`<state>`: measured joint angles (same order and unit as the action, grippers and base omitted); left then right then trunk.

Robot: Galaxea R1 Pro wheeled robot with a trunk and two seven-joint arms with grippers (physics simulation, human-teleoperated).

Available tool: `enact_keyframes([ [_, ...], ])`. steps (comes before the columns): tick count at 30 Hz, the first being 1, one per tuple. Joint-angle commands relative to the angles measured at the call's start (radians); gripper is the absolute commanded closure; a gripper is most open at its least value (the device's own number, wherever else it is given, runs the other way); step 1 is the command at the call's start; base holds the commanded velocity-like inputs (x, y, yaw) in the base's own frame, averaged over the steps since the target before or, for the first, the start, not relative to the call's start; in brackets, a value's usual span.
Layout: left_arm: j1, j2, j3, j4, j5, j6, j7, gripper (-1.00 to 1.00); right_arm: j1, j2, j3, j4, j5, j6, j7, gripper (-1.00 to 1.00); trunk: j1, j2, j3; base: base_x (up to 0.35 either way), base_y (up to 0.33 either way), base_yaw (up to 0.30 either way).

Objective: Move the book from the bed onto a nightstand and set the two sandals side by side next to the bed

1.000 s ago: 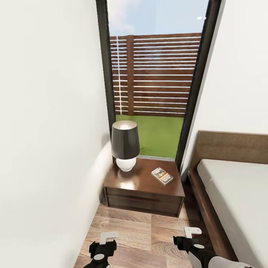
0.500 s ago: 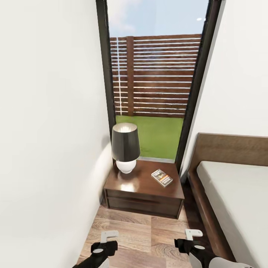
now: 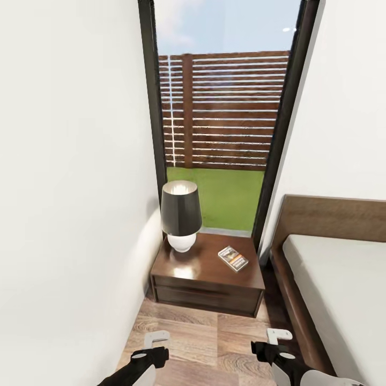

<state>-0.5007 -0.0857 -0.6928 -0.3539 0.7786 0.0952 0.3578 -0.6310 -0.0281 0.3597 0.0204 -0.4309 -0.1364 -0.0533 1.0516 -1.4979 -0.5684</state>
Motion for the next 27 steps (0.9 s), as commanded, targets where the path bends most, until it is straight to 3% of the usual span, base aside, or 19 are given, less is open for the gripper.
enact_keyframes([
  [1,-0.001,0.001,-0.008,-0.002,0.006,0.003,0.008,-1.0,-0.001,0.0,0.008,0.002,-0.008,-0.005,-0.001,-1.0,-0.004,0.007,0.002,0.0,0.0,0.0],
  [27,-0.001,0.0,-0.001,0.032,0.009,-0.006,0.009,-1.0,0.004,-0.003,0.007,0.011,-0.014,-0.062,-0.002,-1.0,-0.104,0.189,0.084,0.0,0.0,0.0],
])
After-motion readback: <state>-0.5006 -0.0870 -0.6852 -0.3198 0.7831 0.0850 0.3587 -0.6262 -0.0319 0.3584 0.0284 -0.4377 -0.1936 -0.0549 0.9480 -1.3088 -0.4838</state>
